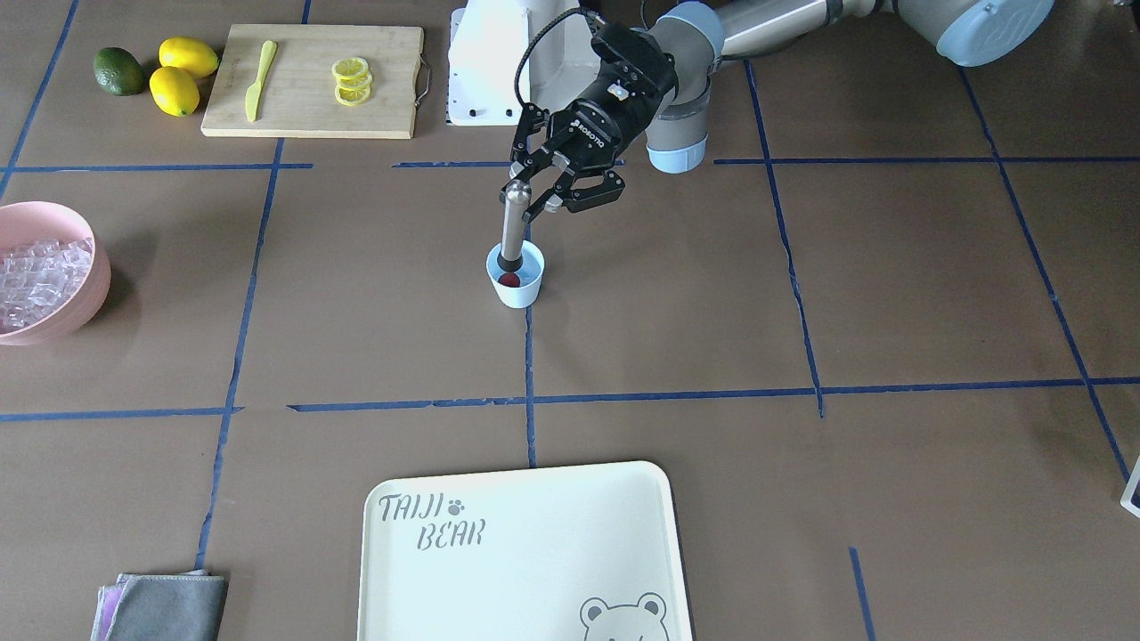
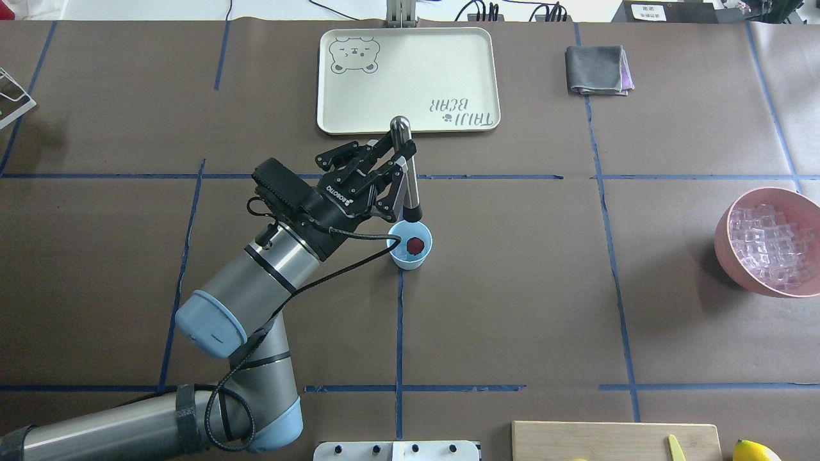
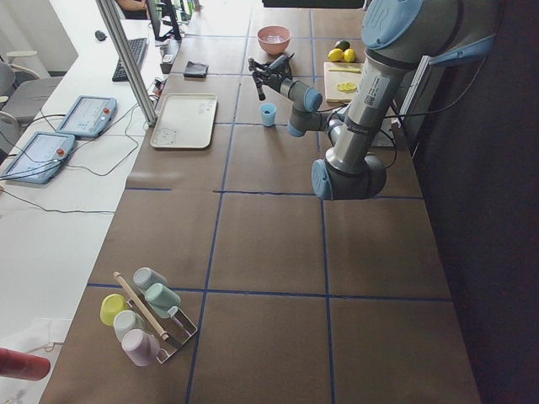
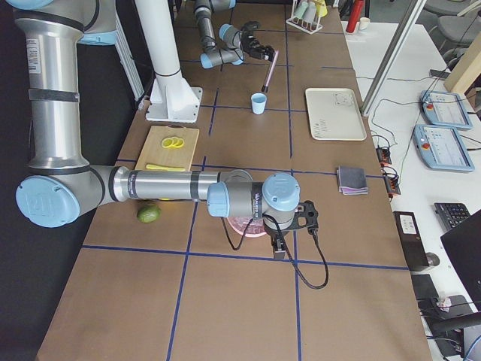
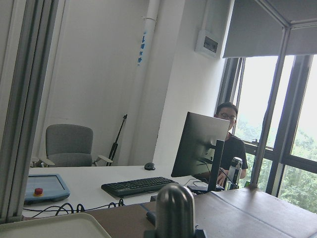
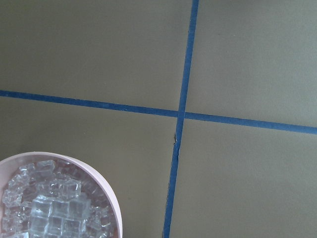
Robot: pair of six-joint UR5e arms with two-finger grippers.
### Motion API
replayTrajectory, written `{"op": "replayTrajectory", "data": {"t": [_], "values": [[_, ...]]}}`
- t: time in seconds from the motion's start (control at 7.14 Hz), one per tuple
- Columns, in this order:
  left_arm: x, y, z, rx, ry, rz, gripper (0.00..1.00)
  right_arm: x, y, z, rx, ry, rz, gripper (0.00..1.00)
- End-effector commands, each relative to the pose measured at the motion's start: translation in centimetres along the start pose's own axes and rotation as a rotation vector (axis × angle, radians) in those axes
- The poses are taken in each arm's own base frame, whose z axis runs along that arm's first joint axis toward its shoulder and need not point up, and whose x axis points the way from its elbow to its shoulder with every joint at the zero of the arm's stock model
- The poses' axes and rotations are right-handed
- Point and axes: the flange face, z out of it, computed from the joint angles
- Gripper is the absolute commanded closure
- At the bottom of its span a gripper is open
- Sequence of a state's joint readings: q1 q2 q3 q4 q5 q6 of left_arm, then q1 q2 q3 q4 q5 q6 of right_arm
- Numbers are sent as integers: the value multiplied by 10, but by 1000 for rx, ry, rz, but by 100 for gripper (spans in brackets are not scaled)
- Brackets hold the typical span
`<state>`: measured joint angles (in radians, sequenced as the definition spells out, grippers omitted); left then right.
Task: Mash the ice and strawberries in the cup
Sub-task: 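Lift the metal rod out of the cup and carry it back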
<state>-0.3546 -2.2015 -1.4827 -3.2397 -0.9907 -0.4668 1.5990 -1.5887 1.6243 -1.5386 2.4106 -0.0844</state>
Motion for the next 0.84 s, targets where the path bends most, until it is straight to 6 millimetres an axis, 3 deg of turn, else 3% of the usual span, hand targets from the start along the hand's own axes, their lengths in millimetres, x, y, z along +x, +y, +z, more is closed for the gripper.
{"op": "replayTrajectory", "data": {"t": [0.0, 0.28, 0.42, 0.7], "values": [[-50, -32, 12, -44, 13, -61, 100, -1, 0, -1, 2, -5, 0, 0], [-93, -72, 25, -135, -17, -151, 100, -2, 0, -2, 5, -5, -2, 0], [-107, -74, 27, -161, -64, -255, 100, -1, 0, -1, 3, -4, -1, 0], [-166, -88, 18, -264, -114, -378, 100, -3, -1, -2, 5, -5, -4, 0]]}}
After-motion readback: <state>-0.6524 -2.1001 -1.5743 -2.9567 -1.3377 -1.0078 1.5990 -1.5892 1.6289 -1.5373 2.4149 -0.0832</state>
